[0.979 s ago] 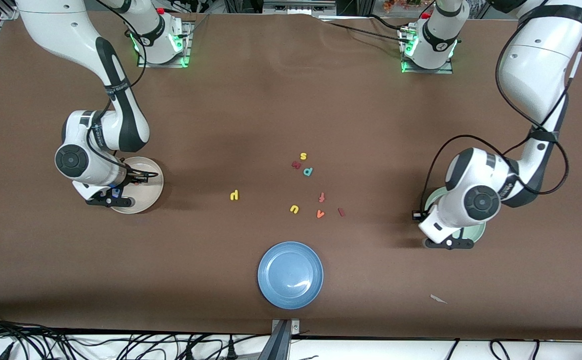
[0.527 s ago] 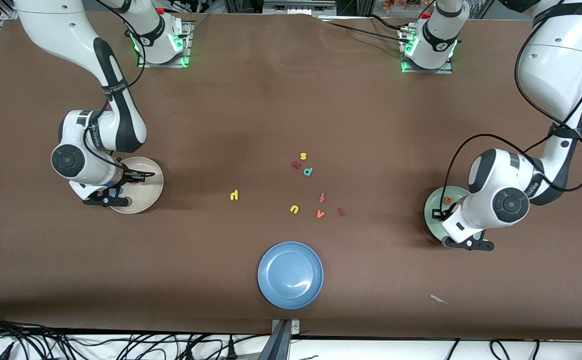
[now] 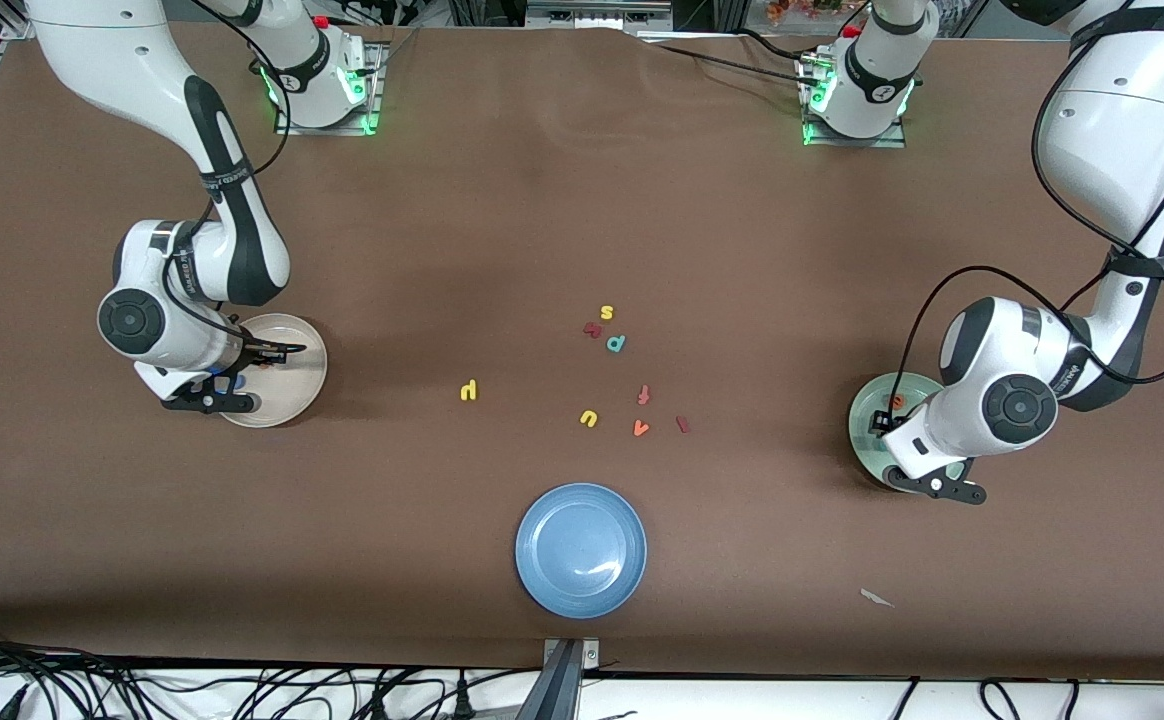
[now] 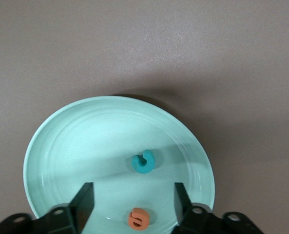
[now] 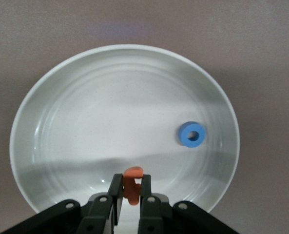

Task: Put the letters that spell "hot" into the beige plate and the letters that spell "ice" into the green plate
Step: 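Release the c on the green plate while the right gripper releases the f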

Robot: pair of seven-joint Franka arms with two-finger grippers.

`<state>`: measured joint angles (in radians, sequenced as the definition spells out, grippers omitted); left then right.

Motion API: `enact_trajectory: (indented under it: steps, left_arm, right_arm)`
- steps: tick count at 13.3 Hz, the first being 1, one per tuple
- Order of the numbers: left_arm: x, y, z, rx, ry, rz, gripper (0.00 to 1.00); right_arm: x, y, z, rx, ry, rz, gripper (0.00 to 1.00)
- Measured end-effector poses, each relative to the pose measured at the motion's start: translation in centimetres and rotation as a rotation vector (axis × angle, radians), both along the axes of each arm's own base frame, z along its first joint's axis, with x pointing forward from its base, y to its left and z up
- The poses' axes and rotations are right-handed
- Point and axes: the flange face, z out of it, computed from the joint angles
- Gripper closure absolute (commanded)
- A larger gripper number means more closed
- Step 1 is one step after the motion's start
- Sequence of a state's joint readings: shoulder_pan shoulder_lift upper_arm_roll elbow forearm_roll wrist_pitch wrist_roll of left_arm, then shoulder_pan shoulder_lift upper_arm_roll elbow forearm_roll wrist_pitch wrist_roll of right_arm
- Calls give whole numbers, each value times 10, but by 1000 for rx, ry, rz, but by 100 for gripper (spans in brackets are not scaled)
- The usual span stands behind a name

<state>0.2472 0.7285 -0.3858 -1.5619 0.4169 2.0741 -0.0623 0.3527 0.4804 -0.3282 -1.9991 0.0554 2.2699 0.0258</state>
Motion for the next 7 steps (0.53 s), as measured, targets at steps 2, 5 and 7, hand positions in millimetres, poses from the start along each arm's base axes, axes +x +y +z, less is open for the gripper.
enact_trajectory:
  steps: [2,5,7]
  left_arm:
    - [0,-4,1,-5,-1,-9,0]
    - [-1,-20,3,-10,-5,-16,0]
    - [-3,-40,3,-7,-10,-1,0]
  right_arm:
    - [0,-7,1,-3,0,2,92]
    - [-1,-13,1,-4,4,8,92]
    - [-2,-13,-1,-4,7,8,92]
